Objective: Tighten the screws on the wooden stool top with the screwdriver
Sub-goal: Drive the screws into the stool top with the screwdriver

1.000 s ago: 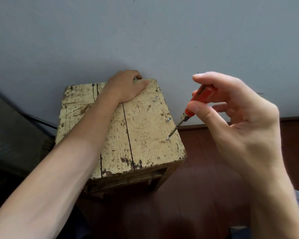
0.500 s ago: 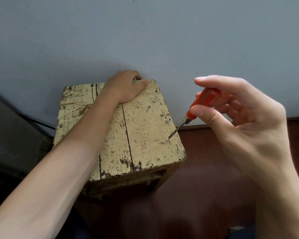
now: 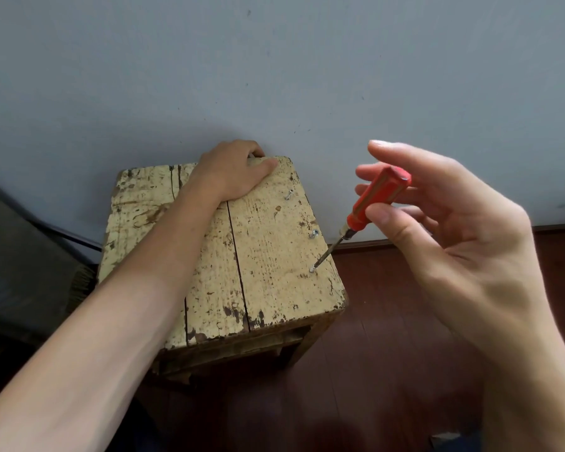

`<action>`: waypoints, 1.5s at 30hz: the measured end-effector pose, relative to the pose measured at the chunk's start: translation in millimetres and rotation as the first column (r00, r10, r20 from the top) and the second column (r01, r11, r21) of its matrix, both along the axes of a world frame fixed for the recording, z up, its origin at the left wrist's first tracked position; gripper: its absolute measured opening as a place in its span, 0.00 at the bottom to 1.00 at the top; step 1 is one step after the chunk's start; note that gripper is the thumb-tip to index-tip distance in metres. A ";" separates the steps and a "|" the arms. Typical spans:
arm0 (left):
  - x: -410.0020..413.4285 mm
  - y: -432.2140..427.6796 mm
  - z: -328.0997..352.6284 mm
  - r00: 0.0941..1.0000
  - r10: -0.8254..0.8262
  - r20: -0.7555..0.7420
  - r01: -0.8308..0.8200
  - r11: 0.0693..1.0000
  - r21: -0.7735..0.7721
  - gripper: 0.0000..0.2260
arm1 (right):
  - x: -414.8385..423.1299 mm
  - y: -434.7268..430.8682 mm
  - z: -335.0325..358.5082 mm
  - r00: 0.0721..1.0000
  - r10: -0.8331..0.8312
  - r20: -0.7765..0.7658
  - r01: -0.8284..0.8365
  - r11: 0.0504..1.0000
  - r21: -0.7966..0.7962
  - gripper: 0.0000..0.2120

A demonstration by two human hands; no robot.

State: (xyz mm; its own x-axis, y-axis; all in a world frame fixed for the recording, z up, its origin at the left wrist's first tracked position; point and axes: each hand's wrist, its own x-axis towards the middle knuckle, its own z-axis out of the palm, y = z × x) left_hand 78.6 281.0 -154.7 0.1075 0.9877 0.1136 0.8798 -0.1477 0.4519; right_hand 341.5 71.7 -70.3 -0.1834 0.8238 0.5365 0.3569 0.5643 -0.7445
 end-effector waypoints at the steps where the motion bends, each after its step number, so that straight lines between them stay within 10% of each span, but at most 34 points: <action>1: -0.1 0.3 -0.2 1.000 0.000 0.000 0.000 1.000 0.001 0.23 | -1.3 0.4 -0.3 1.000 -0.003 -0.001 0.003 1.000 0.012 0.23; 45: -1.2 4.1 -5.1 1.000 0.009 -0.010 -0.009 1.000 0.004 0.26 | 4.8 -3.9 6.1 0.999 0.004 0.045 -0.004 1.000 0.007 0.22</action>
